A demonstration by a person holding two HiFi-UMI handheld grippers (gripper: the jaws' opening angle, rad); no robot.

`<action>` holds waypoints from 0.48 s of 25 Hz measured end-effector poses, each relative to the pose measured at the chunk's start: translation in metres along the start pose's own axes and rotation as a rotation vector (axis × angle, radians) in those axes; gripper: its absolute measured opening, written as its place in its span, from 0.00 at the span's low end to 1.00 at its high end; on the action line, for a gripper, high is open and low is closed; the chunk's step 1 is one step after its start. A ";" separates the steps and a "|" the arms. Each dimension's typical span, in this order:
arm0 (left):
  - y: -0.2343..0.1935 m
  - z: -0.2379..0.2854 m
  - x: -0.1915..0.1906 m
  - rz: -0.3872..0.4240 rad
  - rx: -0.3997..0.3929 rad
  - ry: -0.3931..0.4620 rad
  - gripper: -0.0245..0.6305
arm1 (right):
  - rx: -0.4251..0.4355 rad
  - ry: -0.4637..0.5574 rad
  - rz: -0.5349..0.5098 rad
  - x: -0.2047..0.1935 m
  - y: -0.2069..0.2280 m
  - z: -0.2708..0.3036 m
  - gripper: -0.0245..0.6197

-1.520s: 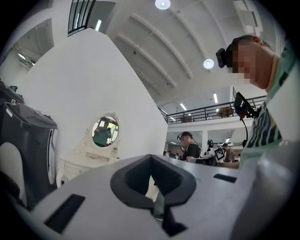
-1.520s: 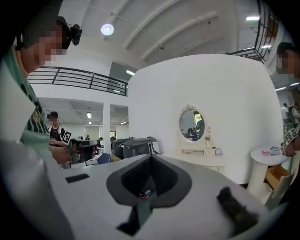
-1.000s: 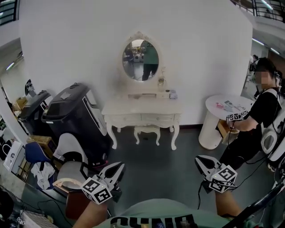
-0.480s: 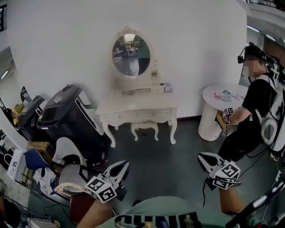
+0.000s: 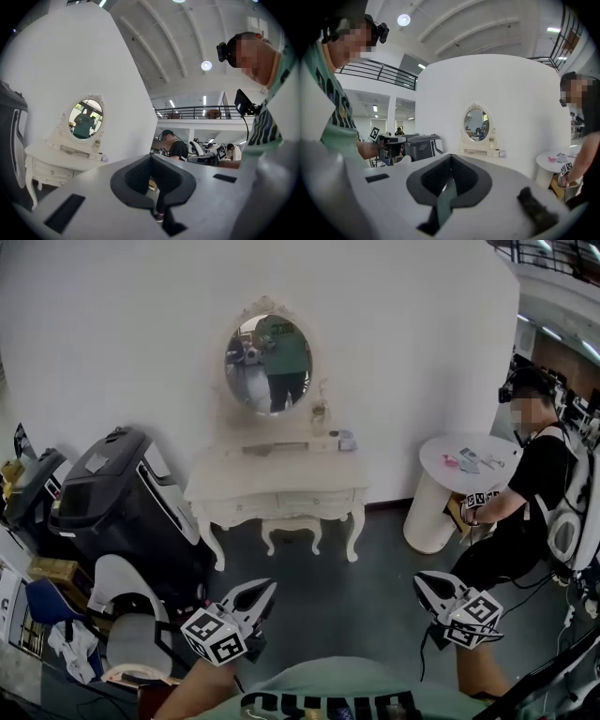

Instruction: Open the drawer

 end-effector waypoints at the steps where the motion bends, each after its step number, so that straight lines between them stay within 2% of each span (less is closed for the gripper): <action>1: -0.014 0.006 0.008 0.010 -0.014 0.003 0.05 | -0.013 0.001 -0.003 0.006 0.002 0.012 0.05; 7: -0.096 0.036 0.039 0.024 -0.087 0.003 0.05 | -0.072 0.026 -0.002 0.035 0.015 0.093 0.05; 12: -0.157 0.045 0.047 0.037 -0.072 0.008 0.05 | -0.058 0.011 -0.011 0.041 0.022 0.151 0.05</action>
Point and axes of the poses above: the fingertips, and each gripper's own axes: z forward along the fingers, y to its right, x out of its top, the point moved 5 cm from there along -z, backward along the fingers, and after that the axes turned 14 degrees about x, right-handed, at the moved point
